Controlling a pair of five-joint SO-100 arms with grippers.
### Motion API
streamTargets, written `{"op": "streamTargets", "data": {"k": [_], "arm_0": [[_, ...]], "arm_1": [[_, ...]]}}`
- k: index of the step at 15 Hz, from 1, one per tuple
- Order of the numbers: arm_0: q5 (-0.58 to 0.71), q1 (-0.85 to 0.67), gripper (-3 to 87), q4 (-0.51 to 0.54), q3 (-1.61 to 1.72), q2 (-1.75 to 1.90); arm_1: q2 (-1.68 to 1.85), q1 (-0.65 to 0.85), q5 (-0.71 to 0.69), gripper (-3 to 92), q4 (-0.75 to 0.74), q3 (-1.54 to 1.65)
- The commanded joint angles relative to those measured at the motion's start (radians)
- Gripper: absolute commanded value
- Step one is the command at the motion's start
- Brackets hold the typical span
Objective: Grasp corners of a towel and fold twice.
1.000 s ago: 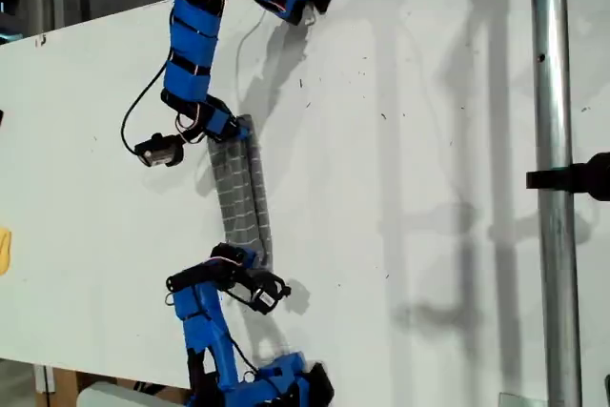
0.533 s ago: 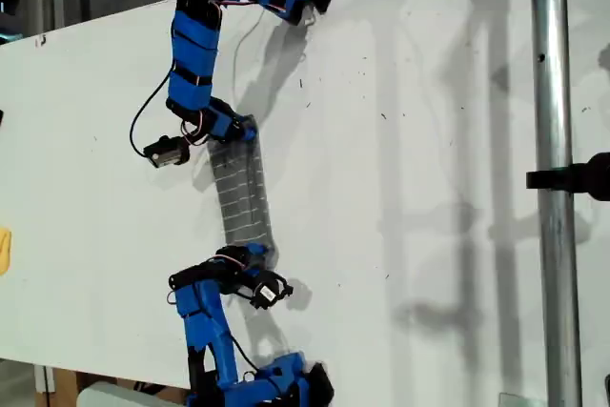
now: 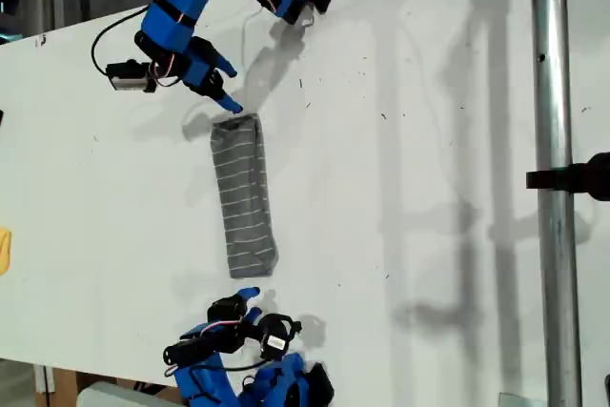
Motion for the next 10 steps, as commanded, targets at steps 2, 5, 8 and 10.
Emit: {"op": "streamTargets", "data": {"k": [2, 5, 8, 10], "arm_0": [[-0.179, 0.216, 6.8, -0.158, 0.339, 0.540], [-0.290, 0.422, -2.1, -0.456, 0.811, 1.131], [-0.302, 0.477, -2.4, -0.351, 1.003, 1.388], [-0.258, 0.471, -2.4, -0.371, 1.055, 1.388]], "arm_1": [[0.518, -0.152, 0.275, 25.9, 0.012, 0.249], [0.669, -0.328, 0.588, 35.4, 0.137, 0.327], [0.686, -0.268, 0.520, 40.0, 0.080, 0.397], [0.598, -0.112, 0.362, 40.5, -0.049, 0.388]]}}
